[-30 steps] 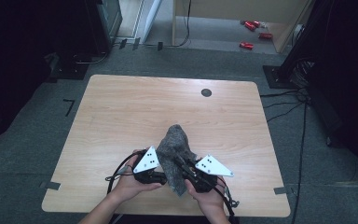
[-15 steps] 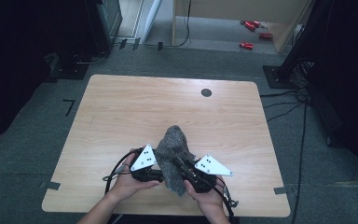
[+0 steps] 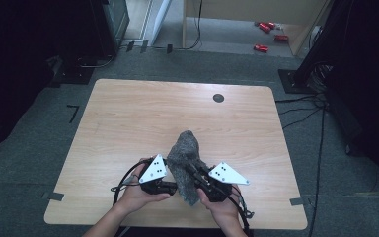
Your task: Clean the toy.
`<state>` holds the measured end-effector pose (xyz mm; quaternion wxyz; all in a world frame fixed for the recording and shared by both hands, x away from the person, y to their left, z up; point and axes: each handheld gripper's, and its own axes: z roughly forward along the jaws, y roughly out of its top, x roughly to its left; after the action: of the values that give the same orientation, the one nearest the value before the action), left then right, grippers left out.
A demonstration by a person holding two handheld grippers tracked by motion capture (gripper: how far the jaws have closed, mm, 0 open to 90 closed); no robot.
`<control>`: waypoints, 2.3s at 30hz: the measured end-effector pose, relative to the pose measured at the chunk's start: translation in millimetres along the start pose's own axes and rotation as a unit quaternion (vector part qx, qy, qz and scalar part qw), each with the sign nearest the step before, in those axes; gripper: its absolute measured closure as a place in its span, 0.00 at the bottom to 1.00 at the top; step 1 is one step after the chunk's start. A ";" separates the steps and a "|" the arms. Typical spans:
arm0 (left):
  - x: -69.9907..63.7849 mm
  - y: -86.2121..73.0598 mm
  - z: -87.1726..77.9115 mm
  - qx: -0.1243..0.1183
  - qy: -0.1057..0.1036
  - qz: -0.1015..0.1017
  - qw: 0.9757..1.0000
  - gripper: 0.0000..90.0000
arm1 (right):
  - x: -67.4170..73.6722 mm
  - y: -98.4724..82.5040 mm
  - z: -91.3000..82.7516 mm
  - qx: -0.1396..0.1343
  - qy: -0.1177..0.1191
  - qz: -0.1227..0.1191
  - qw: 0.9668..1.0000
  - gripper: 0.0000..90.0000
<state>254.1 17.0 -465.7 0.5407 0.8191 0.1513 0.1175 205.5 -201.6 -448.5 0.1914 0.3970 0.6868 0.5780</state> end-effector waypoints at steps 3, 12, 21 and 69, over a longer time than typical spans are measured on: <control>7.8 0.8 -7.3 -0.017 0.001 -0.014 1.000 0.39 | -10.6 0.6 -2.8 -0.003 -0.020 0.011 1.000 0.88; 16.7 3.4 -20.8 -0.093 -0.053 -0.060 0.993 0.39 | -20.7 -1.7 -6.1 -0.011 -0.016 0.027 0.999 0.89; 20.3 1.8 -23.6 -0.094 -0.059 -0.066 0.992 0.39 | -15.8 -7.0 -0.2 0.014 -0.013 0.035 0.999 0.89; 15.1 6.7 -21.1 -0.112 -0.087 -0.091 0.986 0.39 | -16.1 -0.9 -7.7 -0.019 -0.016 0.035 0.999 0.89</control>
<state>261.5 38.2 -450.9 0.6482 0.7436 0.1635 0.0125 209.5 -219.0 -450.5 0.1896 0.4257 0.6583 0.5911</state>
